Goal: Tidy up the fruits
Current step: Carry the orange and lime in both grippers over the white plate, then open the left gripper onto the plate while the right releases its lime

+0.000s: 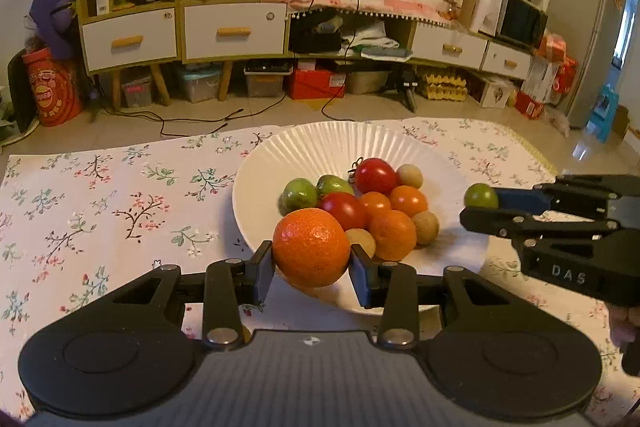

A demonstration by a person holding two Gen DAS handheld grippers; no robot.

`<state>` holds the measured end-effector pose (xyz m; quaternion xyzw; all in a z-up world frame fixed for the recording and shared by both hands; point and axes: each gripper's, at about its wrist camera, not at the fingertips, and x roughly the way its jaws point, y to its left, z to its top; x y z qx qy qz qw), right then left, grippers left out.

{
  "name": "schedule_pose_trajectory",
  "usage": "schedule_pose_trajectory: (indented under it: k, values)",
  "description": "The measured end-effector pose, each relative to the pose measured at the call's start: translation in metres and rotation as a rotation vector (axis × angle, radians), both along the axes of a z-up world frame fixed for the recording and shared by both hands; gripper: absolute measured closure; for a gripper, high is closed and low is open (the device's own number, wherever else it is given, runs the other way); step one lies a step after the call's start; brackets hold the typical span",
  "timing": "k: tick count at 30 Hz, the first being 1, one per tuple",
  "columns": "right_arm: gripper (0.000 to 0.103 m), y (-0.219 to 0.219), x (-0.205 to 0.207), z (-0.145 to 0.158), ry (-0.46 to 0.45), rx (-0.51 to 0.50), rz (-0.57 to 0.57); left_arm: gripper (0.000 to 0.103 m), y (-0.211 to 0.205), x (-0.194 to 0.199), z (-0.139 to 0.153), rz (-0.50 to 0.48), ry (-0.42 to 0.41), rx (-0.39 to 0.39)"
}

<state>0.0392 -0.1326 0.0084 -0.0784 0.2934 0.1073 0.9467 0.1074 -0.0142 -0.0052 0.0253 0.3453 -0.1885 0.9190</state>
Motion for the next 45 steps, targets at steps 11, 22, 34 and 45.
schedule_pose_trajectory:
  k: [11,22,34,45]
  values:
    - [0.079,-0.005,0.009,-0.01,0.029,-0.022,-0.016,0.064,-0.007,0.014,-0.004,-0.017,0.011,0.033]
    - [0.076,-0.009,0.009,-0.006,0.025,-0.007,-0.014,0.063,-0.007,0.013,0.0,-0.015,0.013,0.027]
    - [0.066,-0.003,0.0,0.004,0.016,0.012,0.005,0.053,-0.004,-0.004,0.013,-0.018,-0.01,0.025]
    - [0.058,0.002,-0.018,0.014,0.021,0.047,0.009,0.045,0.019,-0.034,0.01,0.012,0.009,0.018]
